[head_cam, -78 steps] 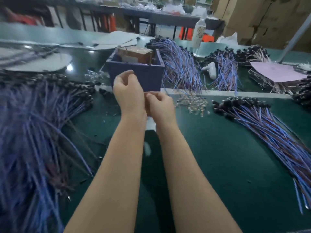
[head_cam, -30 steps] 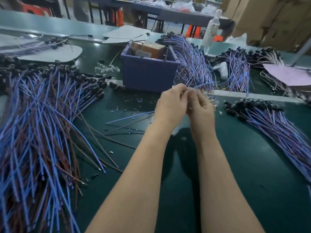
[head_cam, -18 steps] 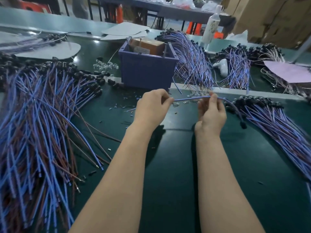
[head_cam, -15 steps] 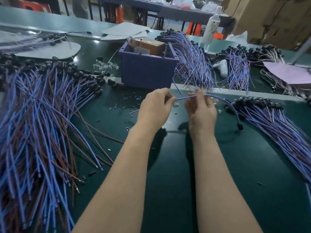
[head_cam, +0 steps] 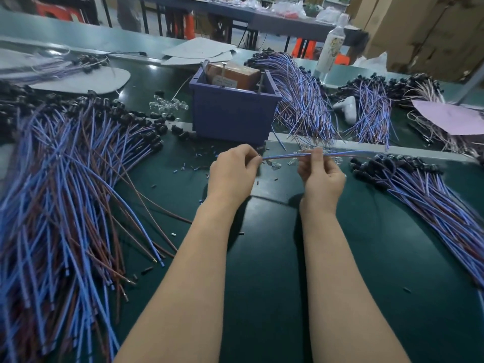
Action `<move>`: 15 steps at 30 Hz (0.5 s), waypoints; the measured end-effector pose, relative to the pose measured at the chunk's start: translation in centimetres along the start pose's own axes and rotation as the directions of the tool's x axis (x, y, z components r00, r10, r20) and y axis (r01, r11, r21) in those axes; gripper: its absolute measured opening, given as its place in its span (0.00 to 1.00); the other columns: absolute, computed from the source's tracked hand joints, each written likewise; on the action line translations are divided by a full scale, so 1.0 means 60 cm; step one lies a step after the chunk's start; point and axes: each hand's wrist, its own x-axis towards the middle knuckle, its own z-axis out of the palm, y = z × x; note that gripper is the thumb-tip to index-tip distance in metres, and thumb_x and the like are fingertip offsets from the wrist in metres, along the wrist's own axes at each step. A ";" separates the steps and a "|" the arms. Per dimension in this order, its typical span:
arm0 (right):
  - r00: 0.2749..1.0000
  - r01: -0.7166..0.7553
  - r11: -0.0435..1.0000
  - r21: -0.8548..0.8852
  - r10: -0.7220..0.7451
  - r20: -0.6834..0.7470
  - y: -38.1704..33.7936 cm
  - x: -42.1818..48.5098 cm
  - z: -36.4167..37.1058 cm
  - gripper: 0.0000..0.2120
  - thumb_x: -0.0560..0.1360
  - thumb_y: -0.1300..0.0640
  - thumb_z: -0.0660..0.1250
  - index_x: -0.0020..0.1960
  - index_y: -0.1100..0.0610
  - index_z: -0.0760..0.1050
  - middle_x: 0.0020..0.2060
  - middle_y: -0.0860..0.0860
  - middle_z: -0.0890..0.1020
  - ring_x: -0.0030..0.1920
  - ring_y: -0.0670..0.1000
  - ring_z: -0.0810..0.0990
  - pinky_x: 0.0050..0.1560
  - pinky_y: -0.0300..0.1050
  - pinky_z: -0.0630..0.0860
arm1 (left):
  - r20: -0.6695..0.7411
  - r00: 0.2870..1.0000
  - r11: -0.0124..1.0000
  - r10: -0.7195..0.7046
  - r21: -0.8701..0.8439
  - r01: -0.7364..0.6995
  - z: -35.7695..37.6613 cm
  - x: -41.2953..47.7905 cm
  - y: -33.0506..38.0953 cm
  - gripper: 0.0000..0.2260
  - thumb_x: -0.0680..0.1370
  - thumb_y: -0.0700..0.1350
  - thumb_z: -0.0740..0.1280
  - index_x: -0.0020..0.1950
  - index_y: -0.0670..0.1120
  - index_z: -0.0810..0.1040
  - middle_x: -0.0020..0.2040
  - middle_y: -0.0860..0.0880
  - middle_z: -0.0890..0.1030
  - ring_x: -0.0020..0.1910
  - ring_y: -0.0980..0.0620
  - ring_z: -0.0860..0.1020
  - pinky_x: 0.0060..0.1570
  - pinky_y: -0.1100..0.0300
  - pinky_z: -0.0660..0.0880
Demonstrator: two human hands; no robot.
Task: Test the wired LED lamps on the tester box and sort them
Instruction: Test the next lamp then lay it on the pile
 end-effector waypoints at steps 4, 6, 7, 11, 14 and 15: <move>0.997 0.007 0.998 0.067 -0.002 -0.077 0.000 0.009 -0.008 0.11 0.79 0.60 0.63 0.37 0.57 0.75 0.23 0.44 0.79 0.26 0.40 0.76 0.31 0.32 0.74 | -0.039 0.997 0.997 -0.071 -0.017 0.070 -0.004 0.004 -0.008 0.06 0.78 0.46 0.65 0.49 0.45 0.80 0.41 0.52 0.79 0.46 0.48 0.77 0.49 0.57 0.73; 0.997 0.011 0.997 0.071 -0.006 -0.078 0.002 0.010 -0.007 0.12 0.79 0.60 0.63 0.37 0.57 0.75 0.23 0.44 0.79 0.26 0.41 0.76 0.31 0.33 0.74 | -0.061 0.994 0.996 -0.092 -0.027 0.090 -0.002 0.005 -0.009 0.06 0.79 0.46 0.64 0.50 0.45 0.79 0.42 0.50 0.79 0.44 0.49 0.77 0.46 0.60 0.71; 0.997 0.011 0.998 0.070 -0.005 -0.077 0.003 0.009 -0.006 0.12 0.79 0.60 0.63 0.37 0.57 0.75 0.23 0.44 0.79 0.26 0.40 0.76 0.31 0.33 0.74 | -0.076 0.991 0.993 -0.107 -0.048 0.104 -0.002 0.006 -0.009 0.06 0.79 0.45 0.64 0.50 0.45 0.79 0.43 0.49 0.80 0.44 0.49 0.76 0.45 0.62 0.69; 0.998 -0.003 0.996 0.089 0.009 -0.065 0.004 0.007 -0.002 0.11 0.79 0.60 0.64 0.37 0.57 0.75 0.23 0.44 0.79 0.26 0.40 0.77 0.32 0.32 0.75 | -0.113 0.976 0.970 -0.185 -0.182 0.162 -0.006 0.009 -0.008 0.07 0.79 0.45 0.65 0.49 0.44 0.80 0.45 0.48 0.82 0.44 0.52 0.78 0.44 0.67 0.68; 0.999 -0.018 0.994 0.110 0.023 -0.047 0.008 0.002 0.002 0.11 0.78 0.60 0.64 0.37 0.57 0.76 0.23 0.45 0.79 0.27 0.41 0.77 0.32 0.32 0.75 | -0.137 0.967 0.959 -0.215 -0.216 0.183 -0.006 0.010 -0.007 0.07 0.79 0.45 0.65 0.49 0.44 0.80 0.43 0.49 0.82 0.42 0.54 0.76 0.41 0.70 0.66; 0.999 -0.024 0.993 0.113 0.029 -0.043 0.008 0.000 0.004 0.11 0.78 0.60 0.64 0.37 0.58 0.75 0.23 0.45 0.79 0.27 0.41 0.77 0.32 0.32 0.76 | -0.142 0.964 0.956 -0.224 -0.224 0.189 -0.005 0.010 -0.006 0.07 0.79 0.44 0.64 0.48 0.44 0.80 0.42 0.50 0.81 0.41 0.55 0.76 0.40 0.70 0.65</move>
